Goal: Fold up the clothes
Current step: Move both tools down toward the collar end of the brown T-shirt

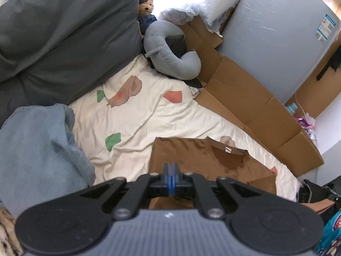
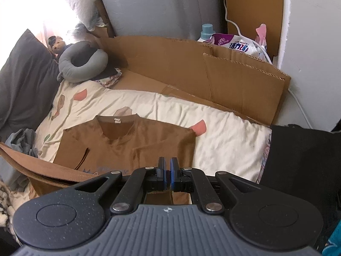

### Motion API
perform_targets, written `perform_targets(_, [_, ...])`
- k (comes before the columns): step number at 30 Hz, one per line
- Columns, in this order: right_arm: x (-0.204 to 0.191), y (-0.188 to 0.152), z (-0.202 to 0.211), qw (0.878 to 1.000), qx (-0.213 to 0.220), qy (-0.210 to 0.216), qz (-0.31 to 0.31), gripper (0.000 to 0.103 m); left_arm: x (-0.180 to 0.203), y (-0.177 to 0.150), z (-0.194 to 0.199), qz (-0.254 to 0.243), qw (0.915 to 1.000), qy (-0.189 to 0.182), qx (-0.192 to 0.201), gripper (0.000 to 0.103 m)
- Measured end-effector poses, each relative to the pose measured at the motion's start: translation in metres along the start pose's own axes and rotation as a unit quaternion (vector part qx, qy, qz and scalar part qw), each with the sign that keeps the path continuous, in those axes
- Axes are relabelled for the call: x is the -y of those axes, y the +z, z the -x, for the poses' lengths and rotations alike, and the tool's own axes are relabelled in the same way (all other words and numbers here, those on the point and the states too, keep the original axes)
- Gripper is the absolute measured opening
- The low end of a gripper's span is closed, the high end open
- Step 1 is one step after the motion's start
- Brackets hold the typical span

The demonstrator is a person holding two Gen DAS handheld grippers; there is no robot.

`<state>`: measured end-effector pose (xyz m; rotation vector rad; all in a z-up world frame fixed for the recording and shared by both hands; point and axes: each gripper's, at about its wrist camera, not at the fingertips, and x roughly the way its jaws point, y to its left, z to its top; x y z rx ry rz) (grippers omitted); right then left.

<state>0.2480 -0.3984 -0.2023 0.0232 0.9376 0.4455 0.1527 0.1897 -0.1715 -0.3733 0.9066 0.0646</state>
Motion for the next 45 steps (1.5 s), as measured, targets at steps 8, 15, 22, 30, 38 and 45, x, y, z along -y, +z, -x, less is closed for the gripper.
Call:
perform_targets(8, [0.006, 0.01, -0.041, 1.0, -0.011, -0.008, 0.001, 0.002, -0.002, 0.01, -0.042, 0.001, 0.9999, 0.008, -0.007, 0.001])
perform_targets(15, [0.012, 0.015, -0.078, 1.0, -0.024, -0.015, 0.001, 0.002, -0.008, 0.015, -0.081, 0.005, 0.9997, 0.015, -0.016, 0.001])
perform_targets(22, [0.022, 0.019, -0.125, 0.999, -0.037, -0.023, -0.001, 0.002, -0.015, 0.018, -0.13, 0.01, 0.9994, 0.024, -0.023, 0.001])
perform_targets(30, [0.034, 0.02, -0.18, 0.998, -0.054, -0.033, 0.008, 0.002, -0.024, 0.016, -0.18, 0.007, 0.9995, 0.024, -0.017, 0.001])
perform_targets(38, [0.047, 0.016, -0.235, 0.998, -0.058, -0.037, -0.003, 0.002, -0.037, 0.014, -0.228, 0.025, 0.9994, 0.021, -0.012, 0.001])
perform_targets(45, [0.062, 0.018, -0.254, 0.998, -0.035, -0.036, -0.033, 0.002, -0.039, 0.014, -0.255, 0.019, 0.999, 0.031, -0.027, 0.003])
